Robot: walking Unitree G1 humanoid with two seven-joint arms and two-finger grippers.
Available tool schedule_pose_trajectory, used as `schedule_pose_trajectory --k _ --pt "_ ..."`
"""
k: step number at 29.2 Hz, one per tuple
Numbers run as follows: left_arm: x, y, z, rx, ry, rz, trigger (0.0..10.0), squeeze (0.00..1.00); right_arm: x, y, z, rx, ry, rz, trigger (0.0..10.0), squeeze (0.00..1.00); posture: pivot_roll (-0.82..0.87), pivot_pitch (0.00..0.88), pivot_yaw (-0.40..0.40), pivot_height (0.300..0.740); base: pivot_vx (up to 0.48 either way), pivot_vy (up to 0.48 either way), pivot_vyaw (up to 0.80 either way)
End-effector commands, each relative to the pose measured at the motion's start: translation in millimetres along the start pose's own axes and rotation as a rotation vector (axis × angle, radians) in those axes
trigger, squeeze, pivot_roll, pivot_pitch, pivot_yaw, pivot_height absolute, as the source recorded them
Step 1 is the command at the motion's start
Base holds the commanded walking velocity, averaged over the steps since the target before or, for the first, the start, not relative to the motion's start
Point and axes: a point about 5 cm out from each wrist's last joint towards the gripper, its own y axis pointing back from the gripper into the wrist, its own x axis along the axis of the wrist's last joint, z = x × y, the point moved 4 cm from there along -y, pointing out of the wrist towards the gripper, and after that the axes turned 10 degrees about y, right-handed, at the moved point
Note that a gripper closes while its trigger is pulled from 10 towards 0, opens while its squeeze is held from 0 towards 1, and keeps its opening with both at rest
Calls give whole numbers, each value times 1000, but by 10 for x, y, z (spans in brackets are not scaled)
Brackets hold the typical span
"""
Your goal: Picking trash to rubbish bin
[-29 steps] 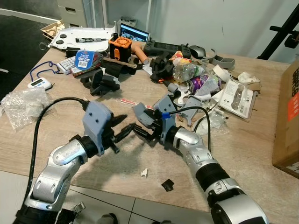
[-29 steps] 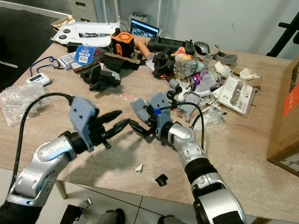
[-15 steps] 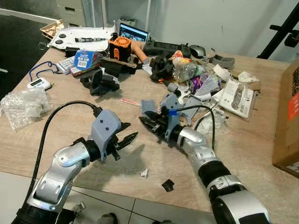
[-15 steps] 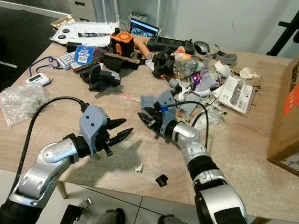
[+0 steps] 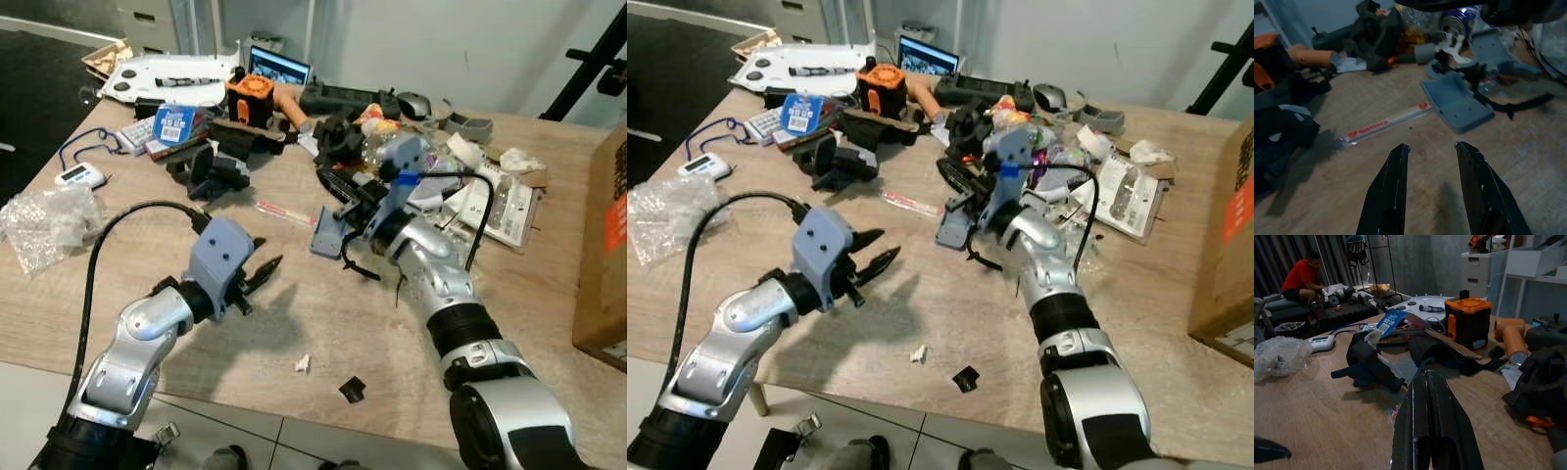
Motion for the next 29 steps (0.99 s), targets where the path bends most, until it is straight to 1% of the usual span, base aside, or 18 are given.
schedule_pose_trajectory --k 1,2,3,4,5,6,7,8,10,13,14,15,16,17,22,26,27,29 --pt "-26 -6 19 7 19 4 10000 0 40 21 26 10 18 -1 0 0 56 201 -35 740 0 0 0" --pt "-26 -6 19 7 19 4 10000 0 40 21 26 10 18 -1 0 0 56 201 -35 740 0 0 0" --pt "-36 -10 23 4 15 -1 10000 0 -1 30 14 21 52 -29 0 0 56 207 -36 740 0 0 0" --pt "-55 -12 29 0 6 -10 10000 0 -93 52 10 23 79 -83 4314 0 56 215 -38 740 0 0 0" --pt "-55 -12 29 0 6 -10 10000 0 -93 52 10 23 79 -83 4314 0 56 215 -38 740 0 0 0" --pt "-68 -5 42 -2 4 -13 10000 0 -172 82 14 17 110 -128 10000 510 55 225 -41 740 0 0 0" --pt "-68 -5 42 -2 4 -13 10000 0 -172 82 14 17 110 -128 10000 510 55 225 -41 740 0 0 0" --pt "-72 2 50 2 9 -11 10000 0 -248 117 -8 29 106 -162 10000 1000 56 210 -40 740 0 0 0" --pt "-76 2 51 7 14 -10 10000 0 -333 156 -3 7 65 -182 10000 1000 60 233 -47 740 0 0 0" --pt "-75 9 54 10 15 -8 10000 0 -352 173 16 -22 27 -173 10000 1000 62 232 -45 740 0 0 0" --pt "-71 15 56 13 18 -4 10000 0 -351 192 79 -79 -27 -149 10000 1000 66 217 -42 740 0 0 0" --pt "-71 15 56 13 18 -4 10000 0 -351 192 79 -79 -27 -149 10000 1000 66 217 -42 740 0 0 0" --pt "-66 12 46 19 16 -1 10000 0 -357 232 193 -159 -90 -124 10000 1000 68 236 -46 740 0 0 0" --pt "-65 12 42 21 18 0 10000 0 -367 252 234 -187 -110 -120 10000 1000 65 248 -45 740 0 0 0" --pt "-59 18 49 24 23 5 10000 0 -387 294 270 -213 -135 -110 10000 1000 65 222 -40 740 0 0 0" --pt "-47 -8 41 24 17 9 10000 0 -397 336 356 -297 -308 -30 10000 1000 69 252 -38 740 0 0 0" --pt "-42 -2 46 23 17 11 10000 0 -455 340 322 -282 -355 -50 10000 1000 70 227 -34 740 0 0 0" --pt "-36 -4 37 25 14 11 10000 0 -539 329 238 -240 -425 -79 10000 1000 77 234 -37 740 0 0 0"
